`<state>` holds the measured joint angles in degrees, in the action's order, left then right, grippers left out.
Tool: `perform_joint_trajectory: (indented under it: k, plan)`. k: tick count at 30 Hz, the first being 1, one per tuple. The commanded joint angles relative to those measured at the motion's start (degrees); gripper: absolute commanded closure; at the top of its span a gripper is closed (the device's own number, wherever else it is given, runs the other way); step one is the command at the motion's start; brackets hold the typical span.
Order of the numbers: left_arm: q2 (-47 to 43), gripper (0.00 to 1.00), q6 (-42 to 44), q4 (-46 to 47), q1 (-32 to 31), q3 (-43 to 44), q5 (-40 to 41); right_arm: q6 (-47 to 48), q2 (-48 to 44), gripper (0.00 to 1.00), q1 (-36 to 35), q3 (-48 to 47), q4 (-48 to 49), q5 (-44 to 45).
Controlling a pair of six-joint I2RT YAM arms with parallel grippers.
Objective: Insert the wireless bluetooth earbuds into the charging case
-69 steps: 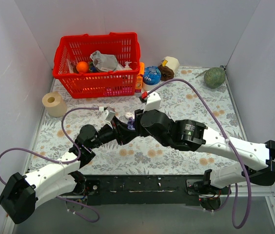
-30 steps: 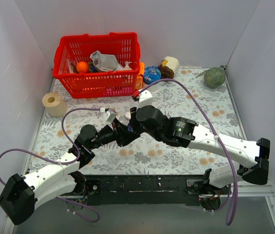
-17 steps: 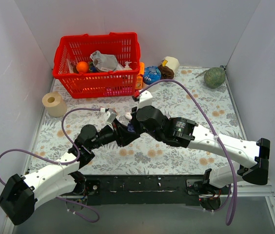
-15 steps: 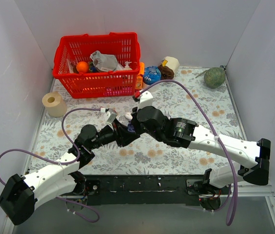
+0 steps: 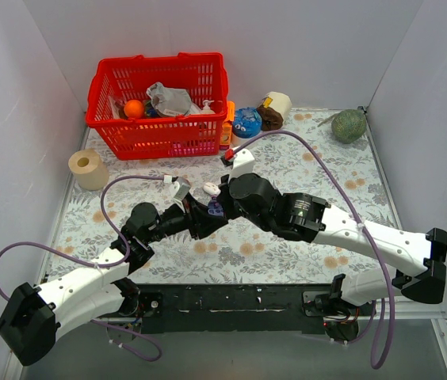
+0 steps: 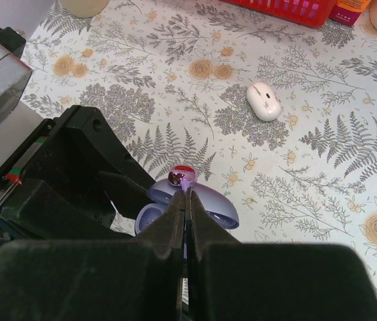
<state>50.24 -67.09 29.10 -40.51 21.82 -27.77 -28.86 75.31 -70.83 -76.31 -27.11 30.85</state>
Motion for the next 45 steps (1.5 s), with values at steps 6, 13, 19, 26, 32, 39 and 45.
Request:
perform_joint_trajectory:
  k: [6,13,19,26,32,39,45]
  plan:
    - [-0.7,1.00,0.1,3.0,-0.2,1.8,-1.8,6.9,-5.1,0.99,0.3,-1.6,0.0,-2.5]
    - [-0.1,1.00,-1.4,4.3,-0.2,1.6,-4.7,14.6,-6.6,0.99,0.3,-1.6,0.4,-10.9]
    - [0.0,1.00,-3.8,9.4,-0.2,0.7,-10.4,18.1,-8.3,0.99,0.3,-2.1,-0.6,-16.0]
    - [0.6,1.00,-6.8,15.4,-0.1,0.1,-18.8,21.6,-8.9,0.99,0.3,-3.9,-4.4,-20.6]
    - [1.9,1.00,-6.4,13.2,-0.1,1.8,-23.4,24.1,-9.1,0.99,0.2,-6.4,-8.3,-23.4]
    - [3.5,1.00,-5.9,11.9,-0.1,2.2,-24.1,24.9,-9.6,0.99,0.2,-7.4,-9.5,-24.3]
    - [4.8,1.00,-3.1,7.7,-0.1,4.3,-25.7,27.0,-7.3,0.99,0.0,-11.8,-16.0,-26.5]
